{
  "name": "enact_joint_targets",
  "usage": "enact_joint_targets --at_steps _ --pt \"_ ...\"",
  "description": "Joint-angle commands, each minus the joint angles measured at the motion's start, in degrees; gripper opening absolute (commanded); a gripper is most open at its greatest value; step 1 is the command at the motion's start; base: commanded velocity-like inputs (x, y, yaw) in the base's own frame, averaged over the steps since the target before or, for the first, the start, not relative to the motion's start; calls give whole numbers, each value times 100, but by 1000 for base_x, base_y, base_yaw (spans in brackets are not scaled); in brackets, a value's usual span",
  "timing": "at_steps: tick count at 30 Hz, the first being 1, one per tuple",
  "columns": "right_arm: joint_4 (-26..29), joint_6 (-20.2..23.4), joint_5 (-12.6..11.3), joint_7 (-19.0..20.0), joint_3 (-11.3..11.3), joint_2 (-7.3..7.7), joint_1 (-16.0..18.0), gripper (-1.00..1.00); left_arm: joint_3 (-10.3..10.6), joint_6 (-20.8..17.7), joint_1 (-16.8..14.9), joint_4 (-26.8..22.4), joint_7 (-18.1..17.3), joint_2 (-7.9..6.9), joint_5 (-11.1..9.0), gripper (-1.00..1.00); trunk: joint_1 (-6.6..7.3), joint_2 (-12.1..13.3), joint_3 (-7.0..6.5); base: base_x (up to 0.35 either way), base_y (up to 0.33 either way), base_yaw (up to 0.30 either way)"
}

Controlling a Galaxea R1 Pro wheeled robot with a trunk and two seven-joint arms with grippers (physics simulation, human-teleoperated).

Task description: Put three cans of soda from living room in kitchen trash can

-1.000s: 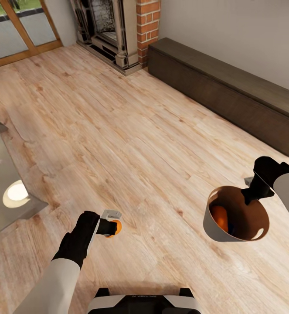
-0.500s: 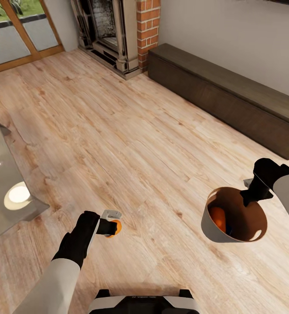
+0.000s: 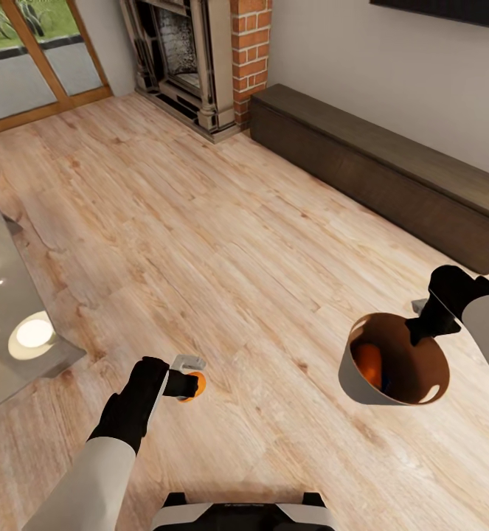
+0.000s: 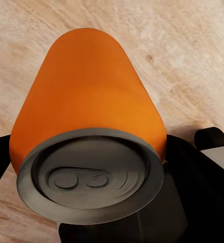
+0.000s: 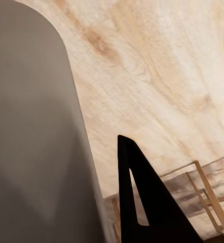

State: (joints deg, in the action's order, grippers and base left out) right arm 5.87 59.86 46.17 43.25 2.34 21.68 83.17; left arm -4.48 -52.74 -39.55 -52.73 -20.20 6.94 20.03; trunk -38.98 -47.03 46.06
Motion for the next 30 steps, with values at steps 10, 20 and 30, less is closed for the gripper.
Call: enact_joint_targets --at_steps 10,20,30 --pt "333 14 -26 8 6 -26 -384 -100 0 -19 0 -3 -11 0 1 -100 220 403 -268 0 0 0" --pt "607 14 -25 -3 -394 -652 -889 -100 12 -595 -173 6 -766 -22 5 -100 440 804 -502 0 0 0" --pt "1033 -290 -28 -234 -885 -1119 -1423 -100 51 -726 -1845 1974 -2293 -290 37 -100 659 1205 -684 0 0 0"
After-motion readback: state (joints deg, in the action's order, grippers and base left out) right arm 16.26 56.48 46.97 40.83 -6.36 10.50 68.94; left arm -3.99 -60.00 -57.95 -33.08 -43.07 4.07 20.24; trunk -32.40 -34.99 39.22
